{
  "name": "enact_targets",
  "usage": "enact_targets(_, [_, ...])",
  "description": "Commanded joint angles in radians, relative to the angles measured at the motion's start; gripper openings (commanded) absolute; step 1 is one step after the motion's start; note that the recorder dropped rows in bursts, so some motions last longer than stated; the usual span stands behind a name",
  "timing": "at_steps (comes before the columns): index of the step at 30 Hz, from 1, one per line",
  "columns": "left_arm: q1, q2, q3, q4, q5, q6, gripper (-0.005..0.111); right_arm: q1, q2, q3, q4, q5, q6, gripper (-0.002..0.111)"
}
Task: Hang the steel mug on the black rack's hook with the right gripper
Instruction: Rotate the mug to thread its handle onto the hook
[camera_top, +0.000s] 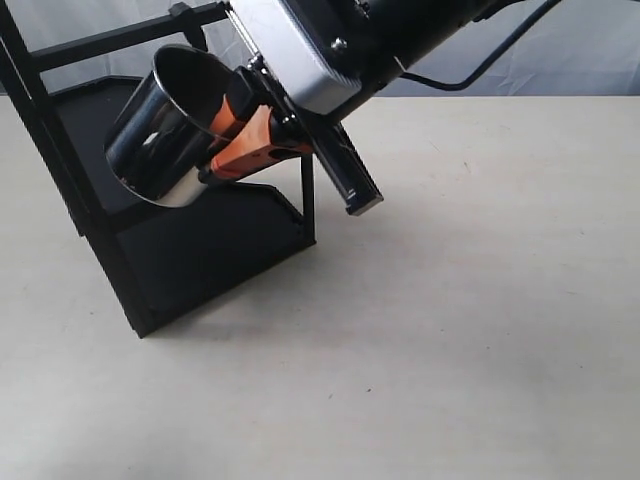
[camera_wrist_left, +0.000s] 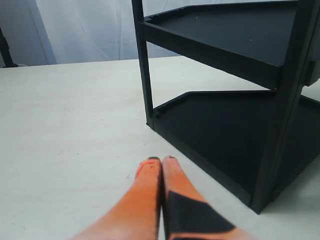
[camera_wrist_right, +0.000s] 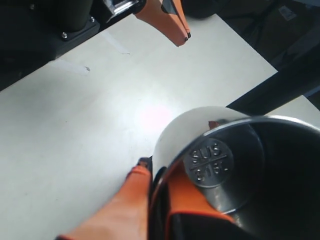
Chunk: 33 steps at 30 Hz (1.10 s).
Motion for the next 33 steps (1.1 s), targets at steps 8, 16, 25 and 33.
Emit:
enact_targets(8, [-0.002, 0.004, -0.002, 0.003, -0.011, -0.004, 0.0, -0.007, 0.029, 0.008, -0.103, -0.006, 0.024, 0.0])
enact_targets(16, [-0.002, 0.004, -0.002, 0.003, -0.011, -0.004, 0.0, -0.007, 0.037, 0.008, -0.158, -0.006, 0.024, 0.0])
enact_targets(25, [-0.002, 0.004, -0.002, 0.003, -0.011, -0.004, 0.0, -0.007, 0.081, 0.008, -0.164, -0.006, 0.024, 0.0])
enact_targets(33, [-0.002, 0.004, -0.002, 0.003, -0.011, -0.004, 0.0, -0.007, 0.08, 0.008, -0.22, -0.006, 0.024, 0.0])
